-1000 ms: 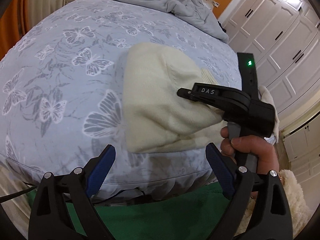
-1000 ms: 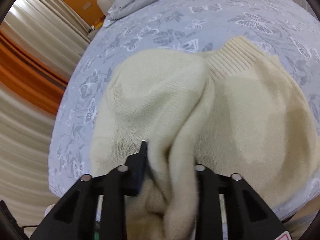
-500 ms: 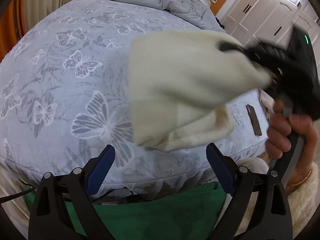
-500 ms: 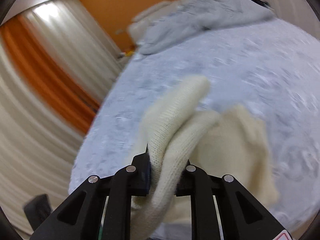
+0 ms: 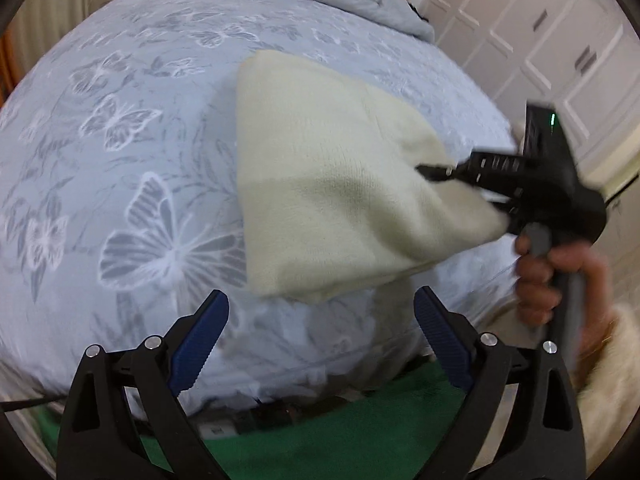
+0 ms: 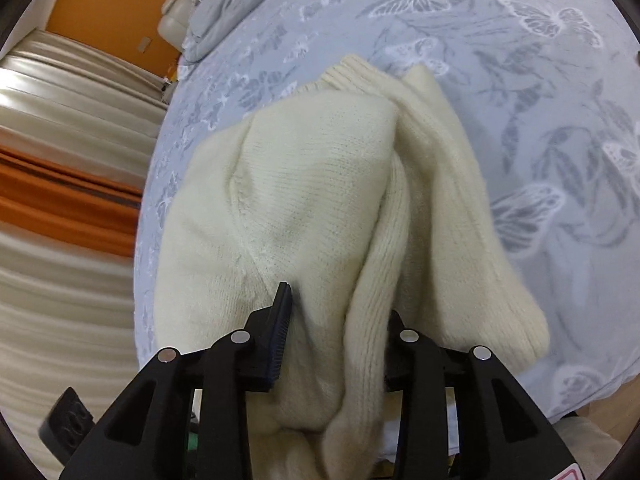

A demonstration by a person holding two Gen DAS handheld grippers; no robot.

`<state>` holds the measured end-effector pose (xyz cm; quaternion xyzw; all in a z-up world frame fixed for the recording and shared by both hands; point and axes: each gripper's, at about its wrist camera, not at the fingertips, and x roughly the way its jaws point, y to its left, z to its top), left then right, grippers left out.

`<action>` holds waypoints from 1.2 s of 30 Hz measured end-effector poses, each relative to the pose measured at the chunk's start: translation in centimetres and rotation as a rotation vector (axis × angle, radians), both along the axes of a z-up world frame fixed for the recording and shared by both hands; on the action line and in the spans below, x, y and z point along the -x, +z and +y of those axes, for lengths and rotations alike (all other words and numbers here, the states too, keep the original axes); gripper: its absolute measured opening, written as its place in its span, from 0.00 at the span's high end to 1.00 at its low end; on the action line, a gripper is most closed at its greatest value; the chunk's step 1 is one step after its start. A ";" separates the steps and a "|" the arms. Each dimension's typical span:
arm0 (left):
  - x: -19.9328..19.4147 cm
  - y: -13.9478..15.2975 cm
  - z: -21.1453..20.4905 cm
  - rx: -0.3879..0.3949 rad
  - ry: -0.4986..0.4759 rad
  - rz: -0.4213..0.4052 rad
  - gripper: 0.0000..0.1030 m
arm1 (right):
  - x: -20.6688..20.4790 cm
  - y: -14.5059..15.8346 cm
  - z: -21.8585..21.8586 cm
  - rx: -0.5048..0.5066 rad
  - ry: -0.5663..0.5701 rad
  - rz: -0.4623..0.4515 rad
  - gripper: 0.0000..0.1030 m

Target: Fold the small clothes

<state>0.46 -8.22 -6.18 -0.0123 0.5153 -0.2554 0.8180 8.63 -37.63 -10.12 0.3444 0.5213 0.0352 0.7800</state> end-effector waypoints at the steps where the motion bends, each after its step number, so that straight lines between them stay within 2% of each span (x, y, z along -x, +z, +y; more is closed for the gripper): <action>1: -0.2 -0.4 -0.3 -0.015 -0.003 -0.013 0.11 | -0.1 0.7 0.2 0.021 0.011 -0.011 0.83; 3: -0.7 -1.0 -0.8 -0.038 -0.022 -0.047 0.19 | -0.5 4.6 0.9 0.056 0.051 -0.121 0.85; 4: -1.1 -1.4 -1.2 -0.063 -0.039 -0.061 0.41 | -0.3 6.2 0.8 0.051 0.062 -0.177 0.85; 5: -1.5 -1.7 -1.5 -0.093 -0.046 -0.059 0.49 | -0.1 8.9 1.0 0.039 0.079 -0.257 0.86; 7: -2.2 -1.8 -1.4 -0.092 -0.035 -0.053 0.67 | 0.6 12.5 1.4 0.083 0.092 -0.357 0.86; 8: -2.4 -1.8 -1.3 -0.074 -0.038 -0.044 0.67 | 1.2 13.3 1.3 0.118 0.086 -0.382 0.86; 9: -2.6 -1.7 -1.3 -0.056 -0.036 -0.039 0.67 | 1.5 12.8 0.8 0.135 0.075 -0.375 0.86; 11: -2.8 -1.8 -1.6 -0.065 -0.027 -0.035 0.69 | 1.2 8.0 -1.2 0.170 0.030 -0.233 0.86; 13: -3.2 -2.6 -1.9 -0.068 -0.010 0.000 0.70 | 0.8 1.6 -3.1 0.154 -0.015 -0.029 0.86; 14: -3.3 -3.0 -1.9 -0.067 -0.006 0.014 0.70 | 1.5 -0.6 -3.6 0.120 -0.045 0.018 0.86; 16: -3.2 -3.6 -2.3 -0.094 -0.006 0.025 0.70 | 2.4 -0.1 -3.5 0.097 -0.065 -0.023 0.85; 18: -2.9 -3.8 -2.2 -0.113 0.001 0.014 0.70 | 2.0 1.0 -2.8 0.134 -0.042 -0.039 0.81; 22: -3.2 -3.7 -2.2 -0.124 0.011 0.032 0.66 | 2.3 2.4 -1.9 0.283 -0.040 -0.014 0.71; 24: -3.1 -3.5 -2.3 -0.144 0.009 0.021 0.64 | 3.8 3.8 -1.4 0.303 -0.090 -0.030 0.55; 25: -3.0 -3.4 -2.4 -0.156 0.009 0.017 0.63 | 4.8 4.5 -1.4 0.294 -0.113 -0.046 0.43; 26: -2.9 -3.3 -2.4 -0.160 0.011 0.014 0.62 | 5.7 5.2 -1.1 0.276 -0.134 -0.068 0.38; 28: -2.7 -3.2 -2.4 -0.157 0.021 0.020 0.62 | 6.6 5.4 -0.5 0.259 -0.147 -0.065 0.35; 30: -2.6 -3.0 -2.3 -0.156 0.028 0.025 0.62 | 6.9 4.5 0.3 0.242 -0.139 -0.016 0.34; 33: -2.0 -2.5 -2.2 -0.162 0.030 0.021 0.62 | 6.9 2.8 0.8 0.195 -0.155 0.002 0.34; 34: -1.7 -2.3 -2.1 -0.160 0.032 0.020 0.62 | 6.8 2.6 0.8 0.174 -0.159 -0.006 0.43; 35: -1.6 -2.1 -1.9 -0.157 0.036 0.017 0.61 | 6.5 2.7 0.8 0.141 -0.150 -0.037 0.68; 36: -1.3 -1.7 -1.6 -0.153 0.041 0.011 0.61 | 6.2 3.2 1.0 0.143 -0.138 -0.044 0.69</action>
